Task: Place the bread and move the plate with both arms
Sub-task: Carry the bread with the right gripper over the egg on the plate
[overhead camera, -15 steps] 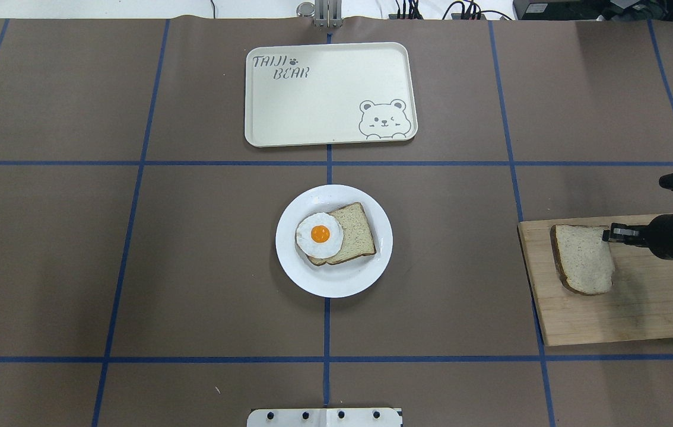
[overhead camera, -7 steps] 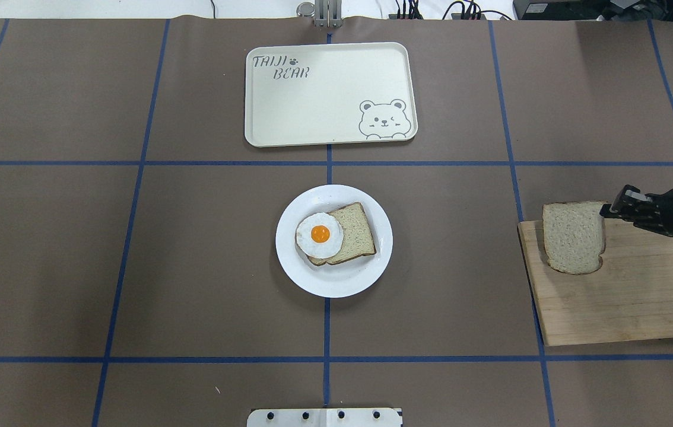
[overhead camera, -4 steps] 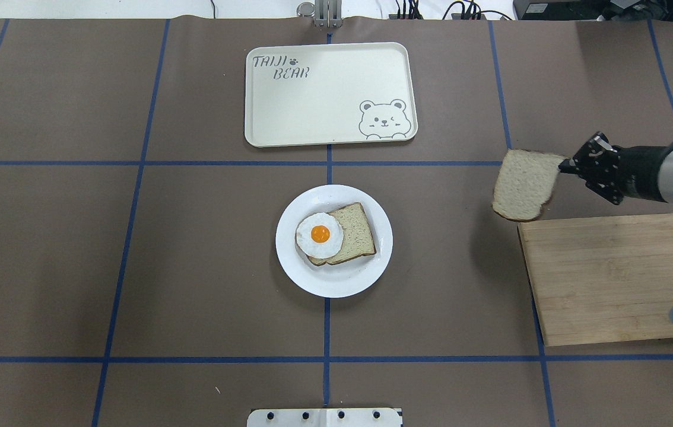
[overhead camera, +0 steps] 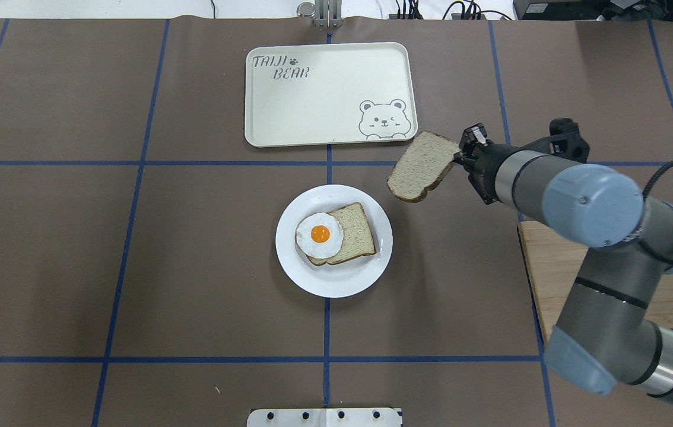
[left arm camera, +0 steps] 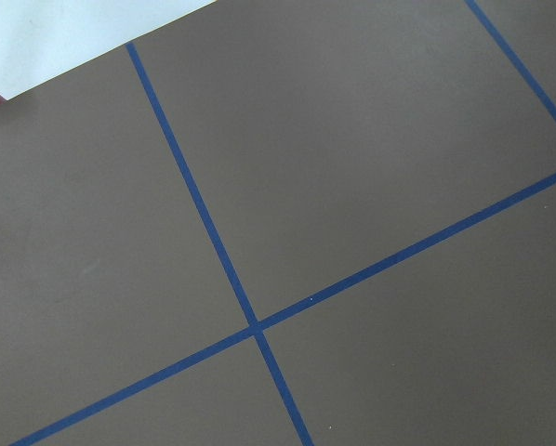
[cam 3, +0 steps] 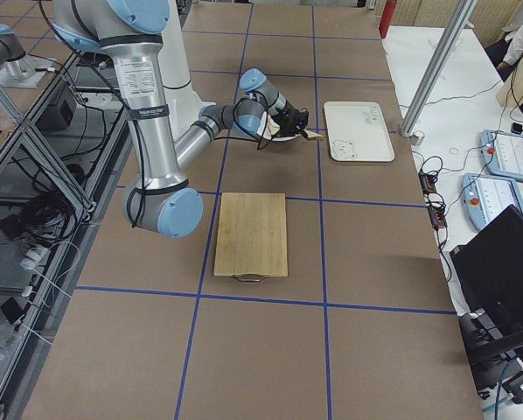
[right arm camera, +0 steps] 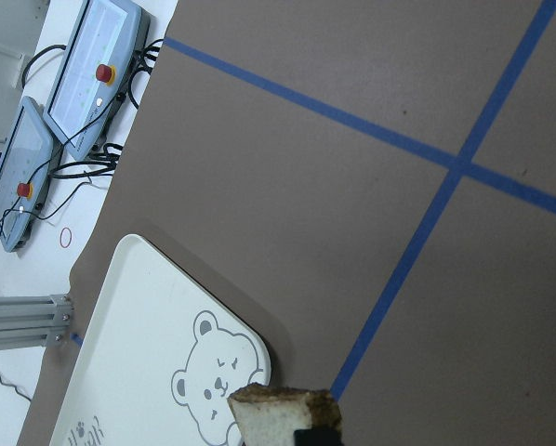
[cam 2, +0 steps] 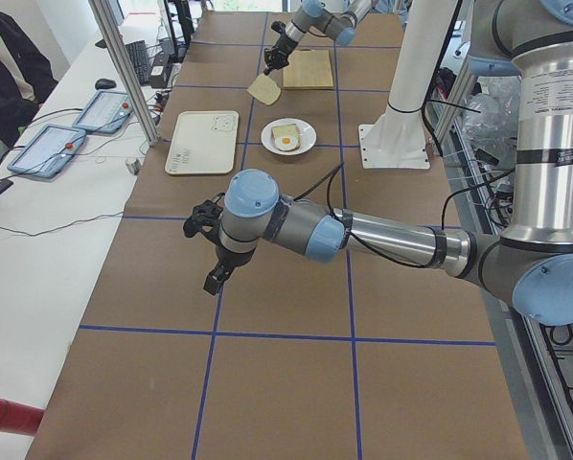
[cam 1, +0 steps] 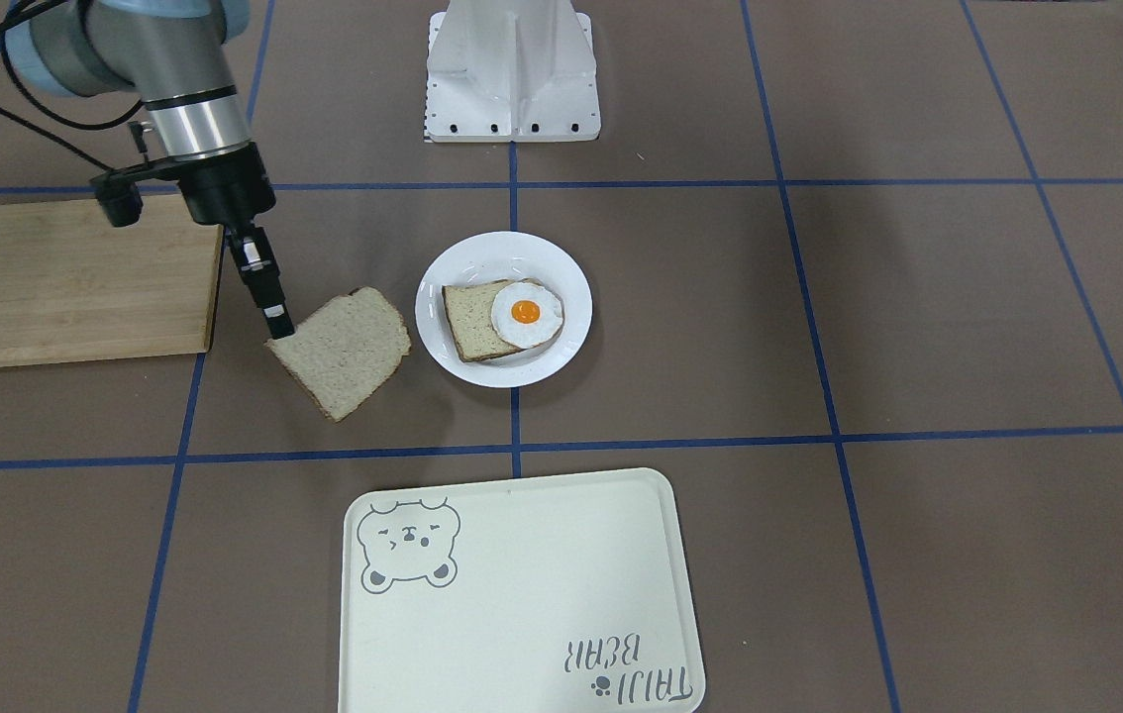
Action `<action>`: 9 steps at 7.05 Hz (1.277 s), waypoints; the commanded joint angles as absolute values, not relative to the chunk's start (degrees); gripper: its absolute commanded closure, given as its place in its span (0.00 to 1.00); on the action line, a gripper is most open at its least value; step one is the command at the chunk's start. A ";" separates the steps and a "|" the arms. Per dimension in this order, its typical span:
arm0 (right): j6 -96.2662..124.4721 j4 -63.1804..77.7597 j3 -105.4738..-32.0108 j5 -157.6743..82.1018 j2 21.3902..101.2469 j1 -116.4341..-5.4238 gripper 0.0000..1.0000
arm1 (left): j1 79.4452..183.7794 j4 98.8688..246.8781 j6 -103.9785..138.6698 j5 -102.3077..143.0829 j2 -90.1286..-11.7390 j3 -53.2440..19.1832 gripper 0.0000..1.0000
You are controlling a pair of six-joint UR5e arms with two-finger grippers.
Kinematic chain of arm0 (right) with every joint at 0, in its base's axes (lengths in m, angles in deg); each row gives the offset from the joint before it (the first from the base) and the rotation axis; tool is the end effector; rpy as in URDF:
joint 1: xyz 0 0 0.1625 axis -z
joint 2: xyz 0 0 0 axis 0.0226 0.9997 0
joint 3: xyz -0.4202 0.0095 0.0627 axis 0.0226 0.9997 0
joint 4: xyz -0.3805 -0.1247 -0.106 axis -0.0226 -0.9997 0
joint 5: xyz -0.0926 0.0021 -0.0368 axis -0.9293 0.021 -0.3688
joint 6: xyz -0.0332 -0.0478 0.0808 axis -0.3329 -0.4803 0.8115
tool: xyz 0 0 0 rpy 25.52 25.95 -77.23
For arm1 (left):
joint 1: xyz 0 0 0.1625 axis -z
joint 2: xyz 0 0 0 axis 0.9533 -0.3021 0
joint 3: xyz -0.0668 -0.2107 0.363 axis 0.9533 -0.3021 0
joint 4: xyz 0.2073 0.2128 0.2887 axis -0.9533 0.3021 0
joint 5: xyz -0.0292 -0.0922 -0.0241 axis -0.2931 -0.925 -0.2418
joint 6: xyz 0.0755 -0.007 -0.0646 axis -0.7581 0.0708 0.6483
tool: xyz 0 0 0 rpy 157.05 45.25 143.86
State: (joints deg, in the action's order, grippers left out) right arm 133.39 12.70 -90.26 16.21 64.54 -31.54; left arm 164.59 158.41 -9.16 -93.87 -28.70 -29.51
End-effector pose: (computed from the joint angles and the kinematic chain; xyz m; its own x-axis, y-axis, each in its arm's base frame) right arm -0.3985 -0.4125 0.2716 -0.1716 0.7084 0.6846 -0.7686 0.3385 -0.5429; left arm -0.0802 -0.4817 0.5392 0.6995 0.4322 -0.5692 -0.1100 0.8521 0.5117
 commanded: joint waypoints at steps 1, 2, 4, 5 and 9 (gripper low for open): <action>146.42 -0.38 -89.92 5.16 56.84 -24.00 1.00 | 164.53 158.28 -9.16 -93.87 -28.70 -29.51 0.02; 151.27 -7.65 -88.09 1.19 51.51 -21.19 1.00 | 164.53 158.28 -9.16 -93.87 -28.79 -29.42 0.02; 158.59 -13.95 -81.52 -3.83 44.19 -17.57 1.00 | 164.53 158.28 -9.07 -93.87 -28.88 -29.42 0.02; 159.14 -14.22 -80.09 -4.55 43.55 -16.34 1.00 | 164.53 158.28 -9.07 -93.87 -28.88 -29.25 0.02; 158.36 -18.17 -79.19 -6.23 43.63 -12.73 1.00 | 164.53 158.28 -9.07 -93.87 -29.23 -28.89 0.02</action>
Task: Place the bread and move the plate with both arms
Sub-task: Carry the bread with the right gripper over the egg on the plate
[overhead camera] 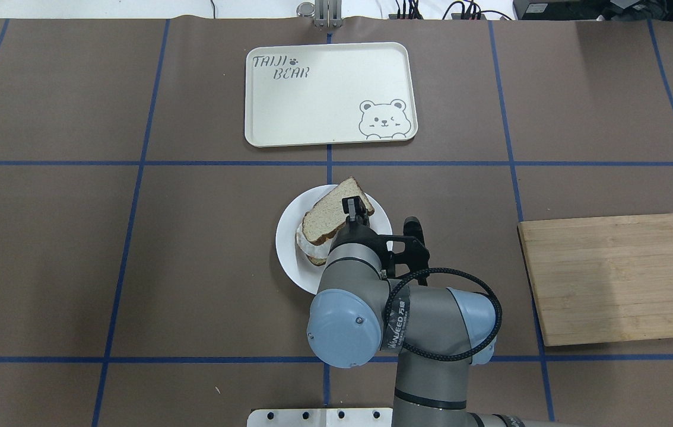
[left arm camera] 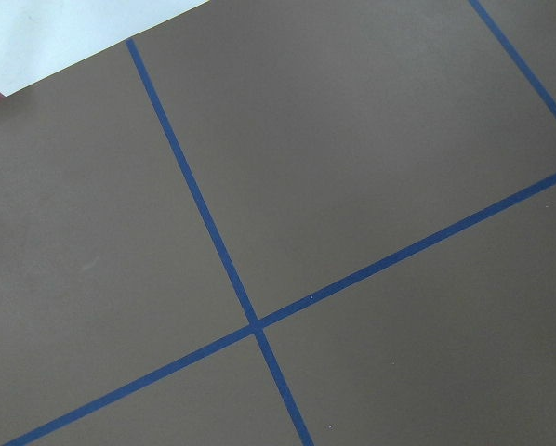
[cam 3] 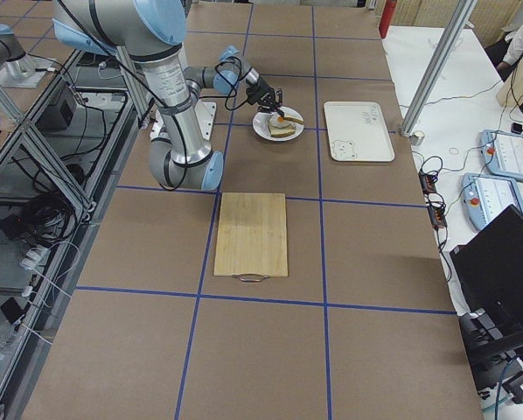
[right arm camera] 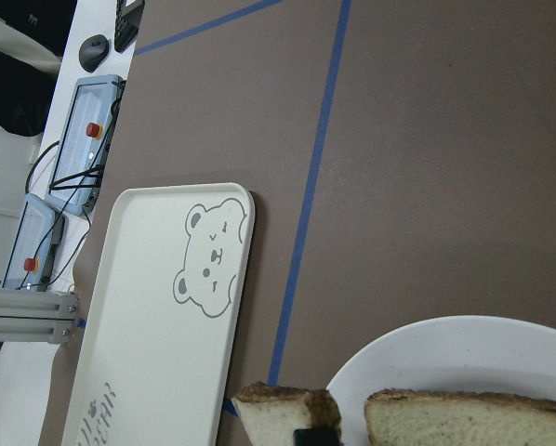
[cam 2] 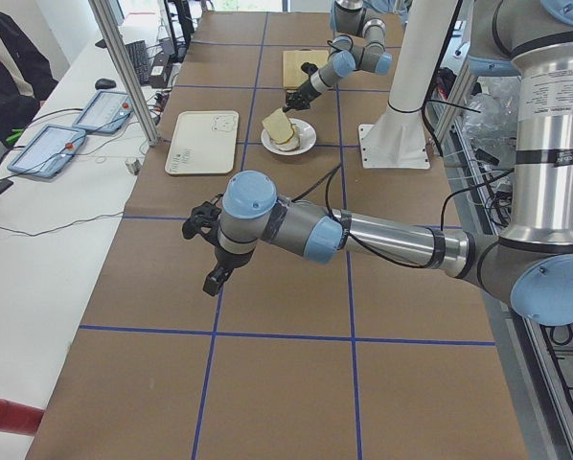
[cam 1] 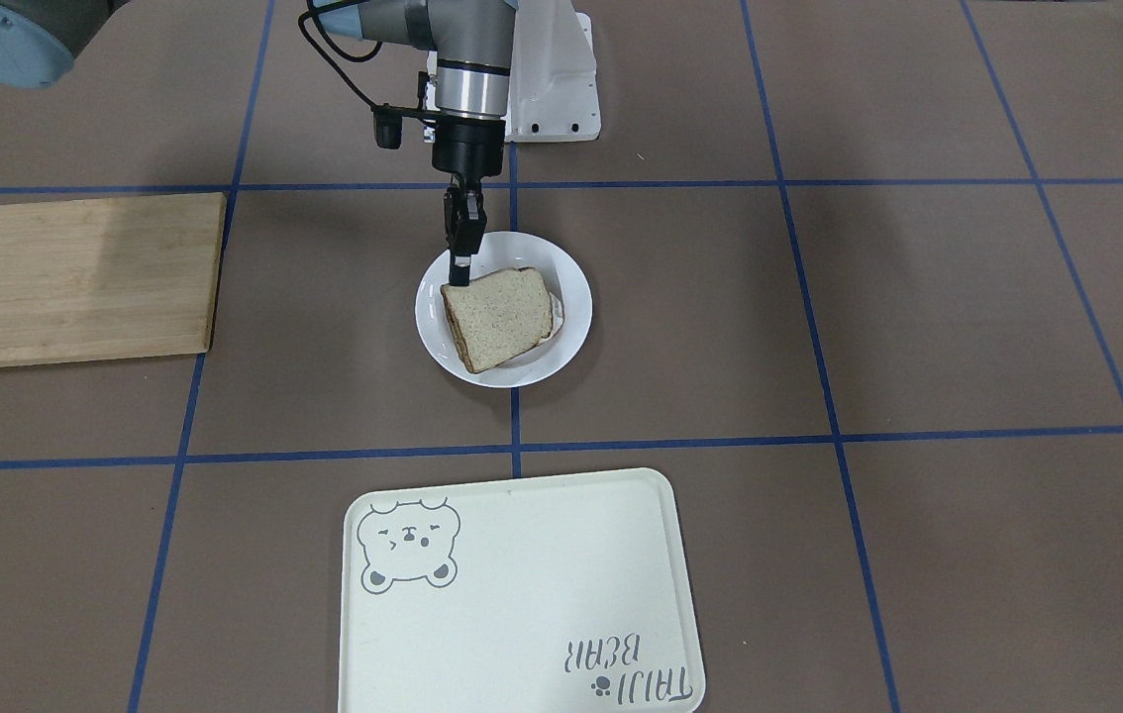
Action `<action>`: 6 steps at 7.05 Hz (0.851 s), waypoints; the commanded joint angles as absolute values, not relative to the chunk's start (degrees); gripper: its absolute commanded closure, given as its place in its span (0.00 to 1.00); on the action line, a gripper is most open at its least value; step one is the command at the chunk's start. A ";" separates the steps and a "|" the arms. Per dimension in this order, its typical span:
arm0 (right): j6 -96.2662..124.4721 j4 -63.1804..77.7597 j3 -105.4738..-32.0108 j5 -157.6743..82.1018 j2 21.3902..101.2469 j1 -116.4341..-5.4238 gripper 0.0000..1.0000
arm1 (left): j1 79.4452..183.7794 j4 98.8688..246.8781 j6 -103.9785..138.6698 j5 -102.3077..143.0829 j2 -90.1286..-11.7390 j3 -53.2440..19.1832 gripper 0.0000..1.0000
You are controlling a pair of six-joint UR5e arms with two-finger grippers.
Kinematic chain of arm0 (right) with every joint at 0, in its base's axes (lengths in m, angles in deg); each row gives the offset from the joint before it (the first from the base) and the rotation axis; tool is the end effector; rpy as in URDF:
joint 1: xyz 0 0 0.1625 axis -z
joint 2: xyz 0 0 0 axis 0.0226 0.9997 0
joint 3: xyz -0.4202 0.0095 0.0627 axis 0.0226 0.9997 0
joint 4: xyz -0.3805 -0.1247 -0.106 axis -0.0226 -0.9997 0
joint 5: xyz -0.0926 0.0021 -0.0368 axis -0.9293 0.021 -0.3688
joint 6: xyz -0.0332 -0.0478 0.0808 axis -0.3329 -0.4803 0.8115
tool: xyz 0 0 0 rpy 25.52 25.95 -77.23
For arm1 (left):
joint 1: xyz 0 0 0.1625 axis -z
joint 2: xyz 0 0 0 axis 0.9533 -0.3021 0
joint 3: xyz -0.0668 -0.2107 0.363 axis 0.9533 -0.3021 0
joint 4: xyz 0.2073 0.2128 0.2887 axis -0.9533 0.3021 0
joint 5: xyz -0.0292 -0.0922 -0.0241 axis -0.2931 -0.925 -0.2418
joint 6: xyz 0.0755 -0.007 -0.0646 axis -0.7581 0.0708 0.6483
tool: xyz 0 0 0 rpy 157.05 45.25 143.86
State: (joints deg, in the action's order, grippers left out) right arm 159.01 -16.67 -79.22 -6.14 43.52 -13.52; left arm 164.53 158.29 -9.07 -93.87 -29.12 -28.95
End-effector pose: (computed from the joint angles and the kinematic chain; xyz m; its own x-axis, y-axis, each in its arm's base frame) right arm -0.5801 -0.3209 0.1876 -0.2764 0.7313 0.6235 -0.8751 0.0766 -0.4778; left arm -0.0798 -0.4849 0.5408 0.6991 0.4290 -0.5720 -0.1098 0.8549 0.5070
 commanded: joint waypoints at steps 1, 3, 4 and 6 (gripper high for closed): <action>155.83 -19.22 -79.28 -6.05 43.80 -12.38 0.99 | 164.53 158.28 -9.16 -93.87 -29.23 -28.81 0.02; 147.95 -20.28 -80.15 -5.44 44.77 -12.46 0.00 | 164.53 158.28 -9.16 -93.87 -29.32 -28.72 0.02; 140.24 -20.55 -83.90 -3.52 45.12 -12.89 0.00 | 164.53 158.28 -9.16 -93.87 -29.41 -28.63 0.02; 114.98 -20.38 -89.46 10.57 48.37 -21.28 0.00 | 164.53 158.28 -9.08 -94.91 -29.41 -28.72 0.02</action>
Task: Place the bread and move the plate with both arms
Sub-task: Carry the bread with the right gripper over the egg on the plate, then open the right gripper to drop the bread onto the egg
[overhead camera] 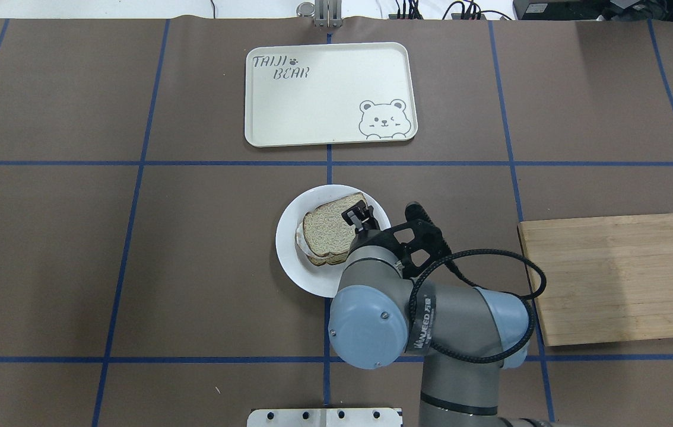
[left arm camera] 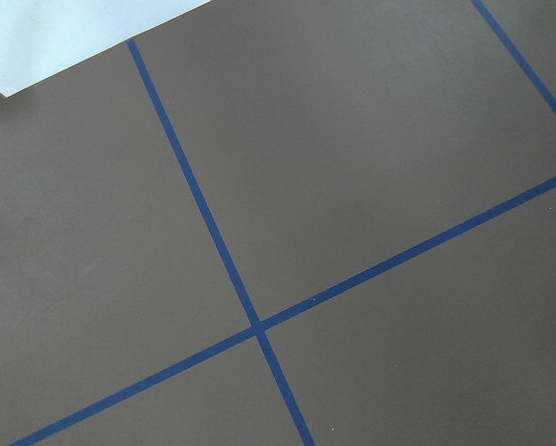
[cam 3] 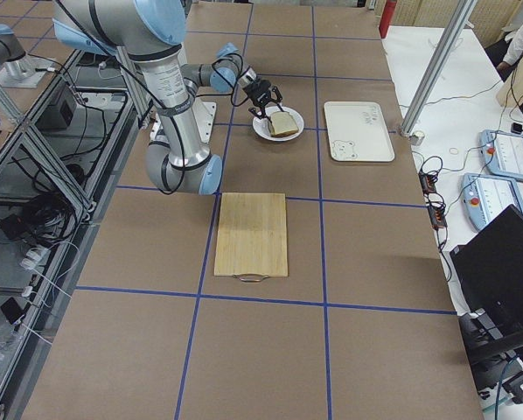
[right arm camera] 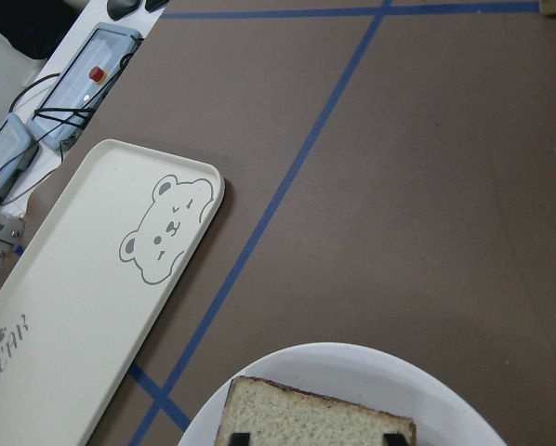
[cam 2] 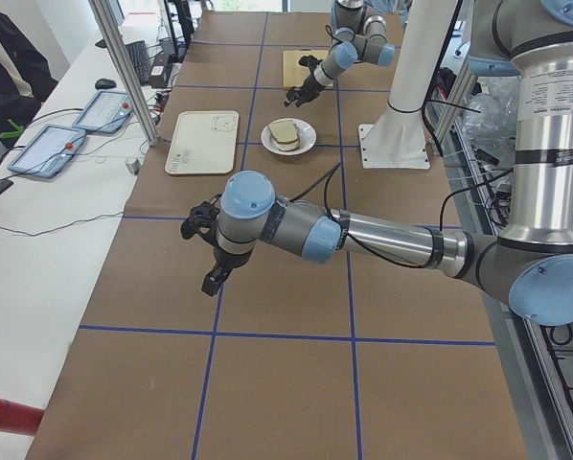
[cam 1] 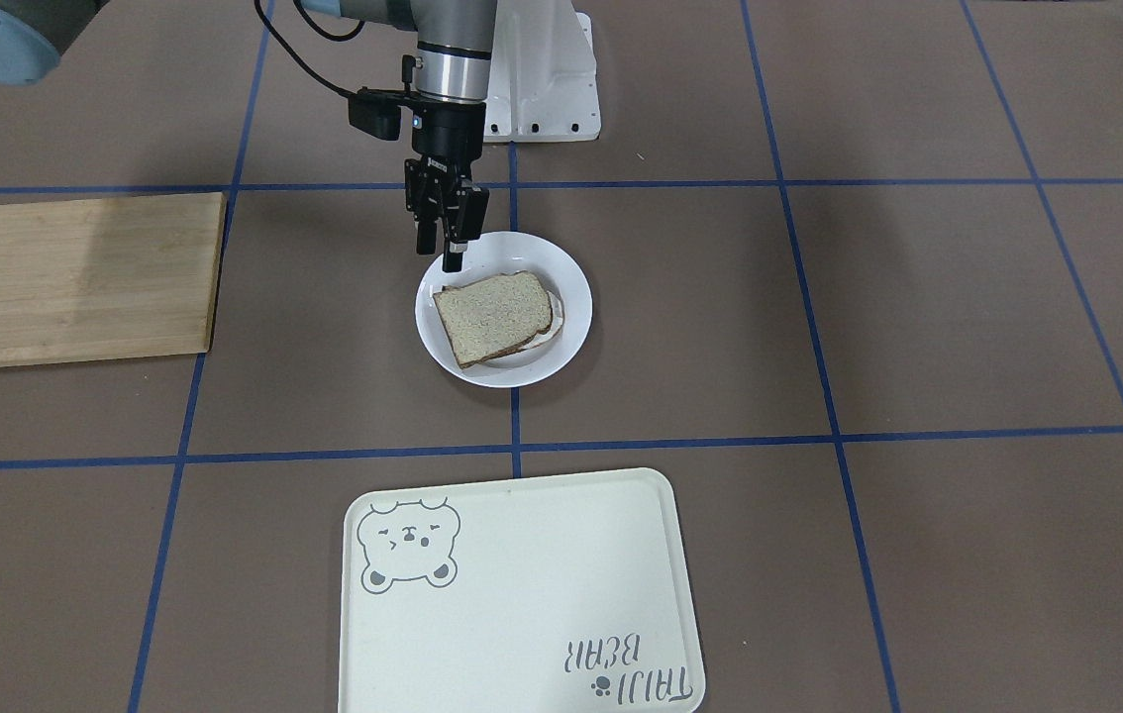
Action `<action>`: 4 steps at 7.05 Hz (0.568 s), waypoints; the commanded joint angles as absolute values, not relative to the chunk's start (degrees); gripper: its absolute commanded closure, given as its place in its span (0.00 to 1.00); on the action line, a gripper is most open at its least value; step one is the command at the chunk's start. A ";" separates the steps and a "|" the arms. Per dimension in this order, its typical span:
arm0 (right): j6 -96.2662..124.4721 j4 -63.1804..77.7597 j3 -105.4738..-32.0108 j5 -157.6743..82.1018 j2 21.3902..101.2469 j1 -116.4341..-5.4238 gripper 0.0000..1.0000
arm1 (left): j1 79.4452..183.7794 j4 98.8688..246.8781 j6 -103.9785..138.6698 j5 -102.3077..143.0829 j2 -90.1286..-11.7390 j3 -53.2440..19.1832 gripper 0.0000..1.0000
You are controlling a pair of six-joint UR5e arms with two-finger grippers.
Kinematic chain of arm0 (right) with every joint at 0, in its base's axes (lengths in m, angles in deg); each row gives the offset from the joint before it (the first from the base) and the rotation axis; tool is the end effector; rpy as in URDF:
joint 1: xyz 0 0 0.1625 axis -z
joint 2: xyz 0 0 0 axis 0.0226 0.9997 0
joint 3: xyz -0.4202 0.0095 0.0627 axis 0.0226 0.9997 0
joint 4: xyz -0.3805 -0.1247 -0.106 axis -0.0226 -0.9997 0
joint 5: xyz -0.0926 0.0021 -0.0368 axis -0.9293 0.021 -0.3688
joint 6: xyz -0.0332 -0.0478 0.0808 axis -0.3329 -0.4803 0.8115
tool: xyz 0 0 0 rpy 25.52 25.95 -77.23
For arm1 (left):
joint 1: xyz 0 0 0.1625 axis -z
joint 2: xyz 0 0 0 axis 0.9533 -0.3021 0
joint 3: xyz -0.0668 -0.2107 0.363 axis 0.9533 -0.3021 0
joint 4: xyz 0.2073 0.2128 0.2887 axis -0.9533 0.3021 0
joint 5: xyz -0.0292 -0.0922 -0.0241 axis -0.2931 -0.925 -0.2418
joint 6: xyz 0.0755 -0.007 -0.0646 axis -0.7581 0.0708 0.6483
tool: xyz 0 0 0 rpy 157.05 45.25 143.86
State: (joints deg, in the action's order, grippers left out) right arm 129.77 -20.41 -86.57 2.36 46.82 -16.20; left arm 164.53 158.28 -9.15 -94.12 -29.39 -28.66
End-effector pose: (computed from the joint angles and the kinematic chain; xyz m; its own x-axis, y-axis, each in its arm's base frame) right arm -0.5320 -0.3260 0.1906 0.1947 0.6717 0.7148 -0.8718 0.4524 -0.1876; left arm -0.0796 -0.4868 0.5408 0.6959 0.4311 -0.5743 -0.1101 0.8544 0.5079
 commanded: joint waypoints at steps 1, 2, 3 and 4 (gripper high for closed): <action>103.10 -20.29 -89.48 20.04 48.55 -28.47 0.00 | 164.53 158.37 -8.99 -98.49 -29.84 -28.80 0.02; 88.63 -19.68 -89.39 29.71 50.03 -36.55 0.00 | 164.53 158.63 -9.07 -100.18 -30.11 -28.81 0.02; 73.34 -19.50 -89.04 38.25 53.18 -45.07 0.00 | 164.44 160.46 -8.81 -100.29 -30.20 -29.33 0.02; 57.27 -19.50 -88.69 46.25 57.30 -53.33 0.00 | 162.78 165.35 -4.81 -100.46 -30.37 -29.33 0.02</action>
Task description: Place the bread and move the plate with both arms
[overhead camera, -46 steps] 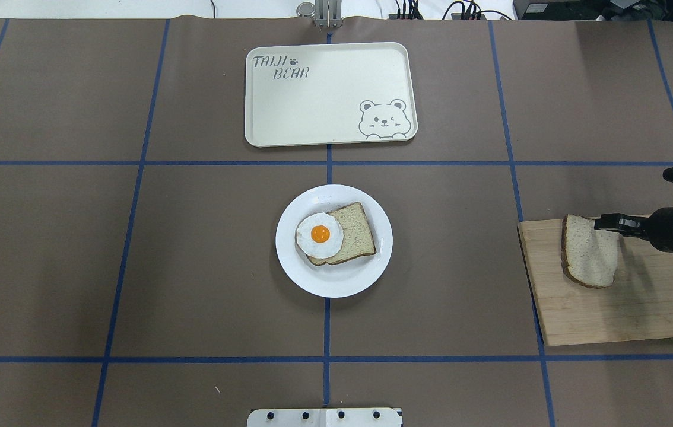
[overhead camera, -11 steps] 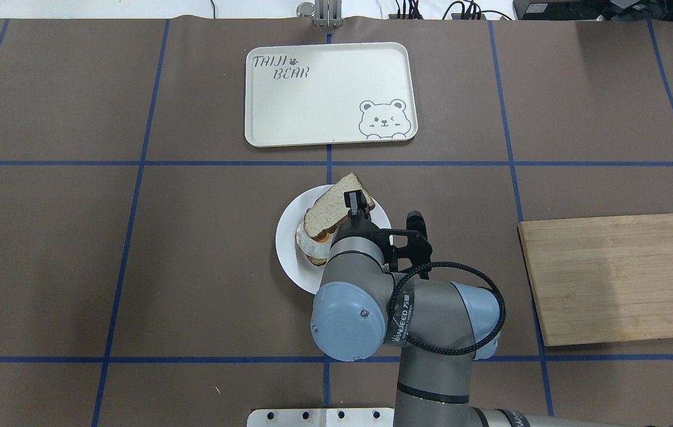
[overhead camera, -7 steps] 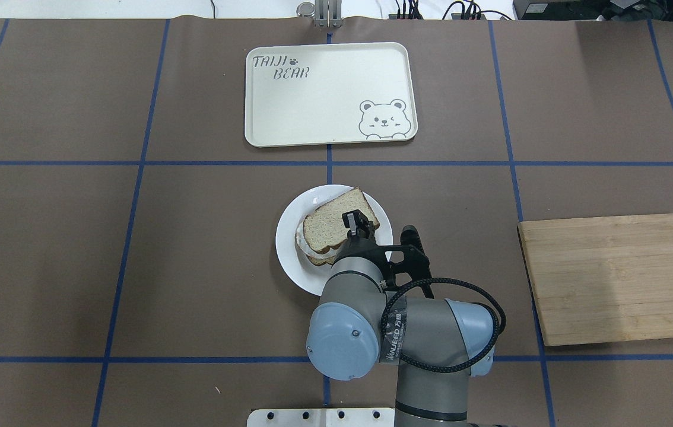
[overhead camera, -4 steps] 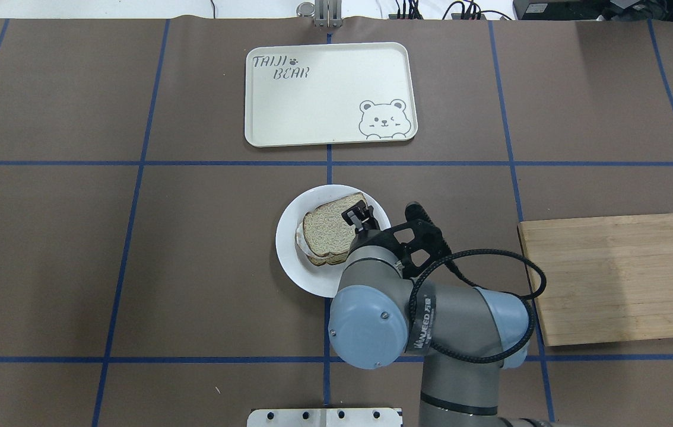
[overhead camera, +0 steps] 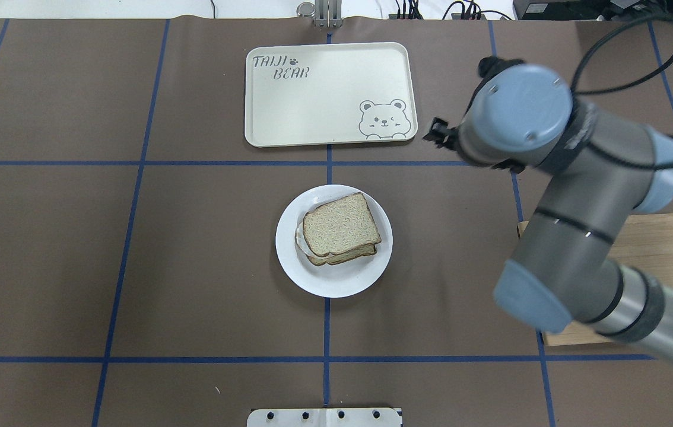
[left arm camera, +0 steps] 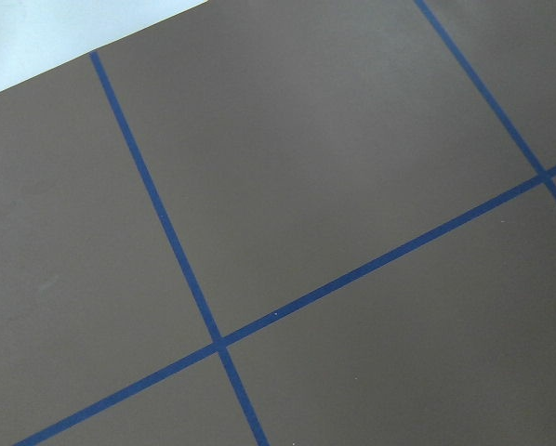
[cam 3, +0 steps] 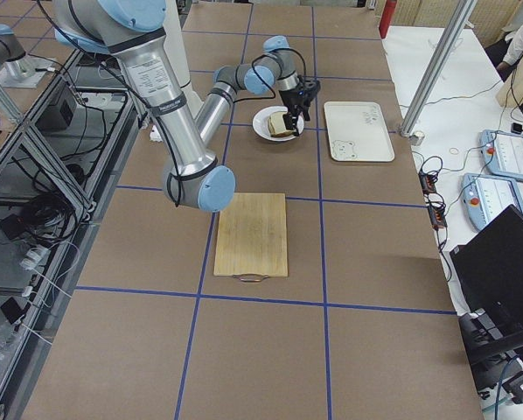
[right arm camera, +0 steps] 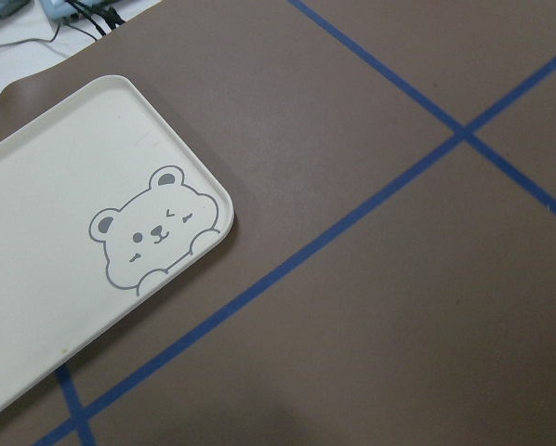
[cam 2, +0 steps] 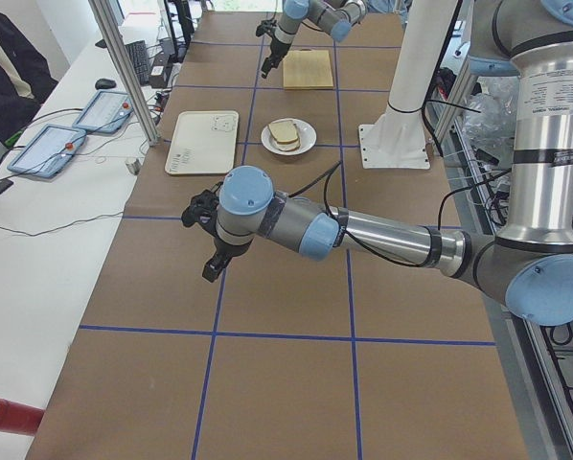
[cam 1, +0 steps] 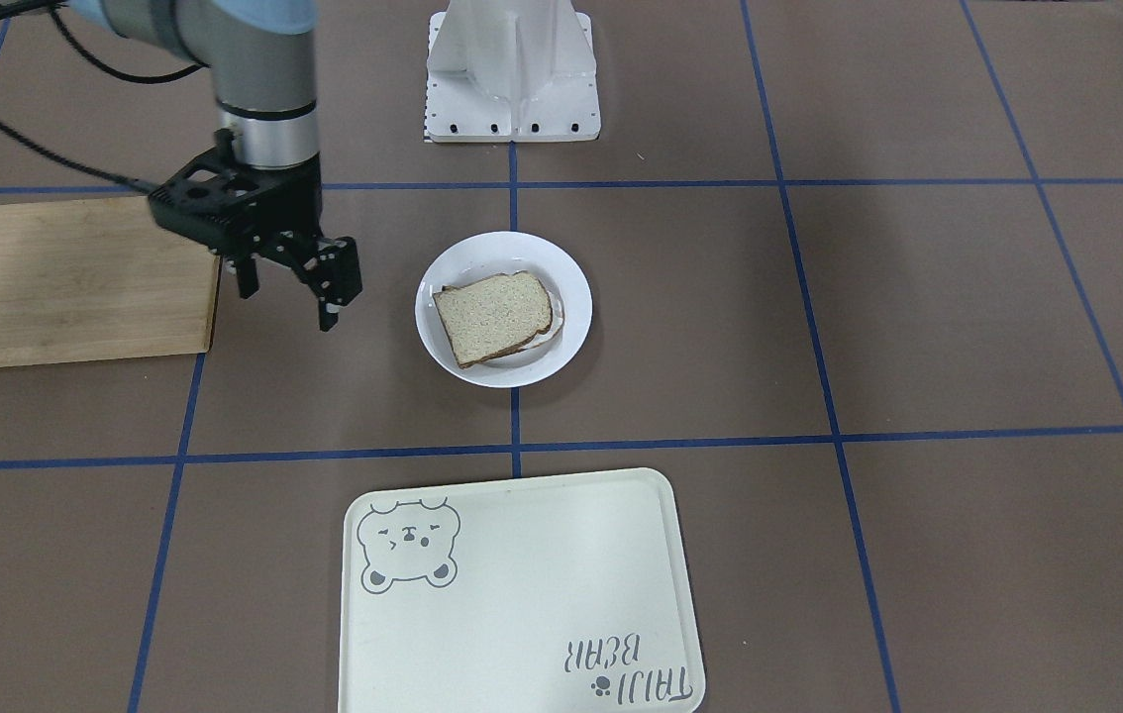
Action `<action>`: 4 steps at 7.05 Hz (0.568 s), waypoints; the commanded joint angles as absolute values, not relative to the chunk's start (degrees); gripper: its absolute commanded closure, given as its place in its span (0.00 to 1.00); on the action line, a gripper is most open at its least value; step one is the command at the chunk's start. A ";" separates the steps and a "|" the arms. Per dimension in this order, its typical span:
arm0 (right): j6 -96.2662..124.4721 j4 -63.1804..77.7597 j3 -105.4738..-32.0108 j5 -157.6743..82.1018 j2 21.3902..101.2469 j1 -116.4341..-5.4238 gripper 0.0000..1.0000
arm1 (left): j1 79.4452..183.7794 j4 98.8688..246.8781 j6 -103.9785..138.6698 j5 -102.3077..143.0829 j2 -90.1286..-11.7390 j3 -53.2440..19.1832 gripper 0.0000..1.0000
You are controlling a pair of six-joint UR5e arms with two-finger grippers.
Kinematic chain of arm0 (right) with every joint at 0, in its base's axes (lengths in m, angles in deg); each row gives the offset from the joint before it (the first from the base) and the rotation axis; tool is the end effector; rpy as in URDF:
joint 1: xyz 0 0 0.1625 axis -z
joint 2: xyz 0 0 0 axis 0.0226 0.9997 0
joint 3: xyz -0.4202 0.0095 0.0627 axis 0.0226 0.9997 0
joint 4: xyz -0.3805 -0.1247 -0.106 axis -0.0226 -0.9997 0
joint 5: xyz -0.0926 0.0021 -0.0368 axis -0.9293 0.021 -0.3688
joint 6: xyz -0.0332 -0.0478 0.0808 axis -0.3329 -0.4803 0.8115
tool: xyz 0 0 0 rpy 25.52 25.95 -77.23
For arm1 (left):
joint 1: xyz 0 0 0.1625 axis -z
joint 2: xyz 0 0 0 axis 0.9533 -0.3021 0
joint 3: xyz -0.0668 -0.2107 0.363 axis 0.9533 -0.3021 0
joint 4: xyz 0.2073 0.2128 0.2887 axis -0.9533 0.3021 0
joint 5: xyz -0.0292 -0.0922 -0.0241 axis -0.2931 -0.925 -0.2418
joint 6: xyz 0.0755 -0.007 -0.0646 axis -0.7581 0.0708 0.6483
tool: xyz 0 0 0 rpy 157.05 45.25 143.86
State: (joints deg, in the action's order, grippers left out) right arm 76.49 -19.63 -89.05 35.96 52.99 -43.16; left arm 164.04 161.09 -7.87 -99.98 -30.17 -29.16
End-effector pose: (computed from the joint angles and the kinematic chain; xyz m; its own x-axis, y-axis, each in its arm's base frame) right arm -0.3548 -0.4810 0.2442 0.6927 0.3636 0.6229 -0.4841 0.8746 0.0278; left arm -0.0688 -0.4899 0.5170 0.6208 0.4900 -0.6119 -0.0891 0.8196 0.5659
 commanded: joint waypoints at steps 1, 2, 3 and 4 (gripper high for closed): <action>41.70 -19.59 -88.16 53.29 61.17 -61.33 0.00 | 156.59 172.54 4.89 -100.46 -30.98 -29.33 0.02; 26.67 -19.50 -86.33 59.10 65.21 -68.64 0.00 | 150.44 181.22 20.04 -100.20 -31.42 -29.16 0.02; 13.82 -19.41 -84.83 62.90 69.78 -74.80 0.00 | 145.24 189.84 35.68 -99.68 -32.04 -28.90 0.02; 3.33 -16.10 -83.17 66.68 75.48 -81.39 0.00 | 140.06 195.14 48.19 -99.15 -34.22 -28.63 0.02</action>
State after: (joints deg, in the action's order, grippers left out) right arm 18.06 -18.72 -85.18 61.50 68.92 -73.06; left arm 146.65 187.03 31.50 -99.75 -32.25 -28.93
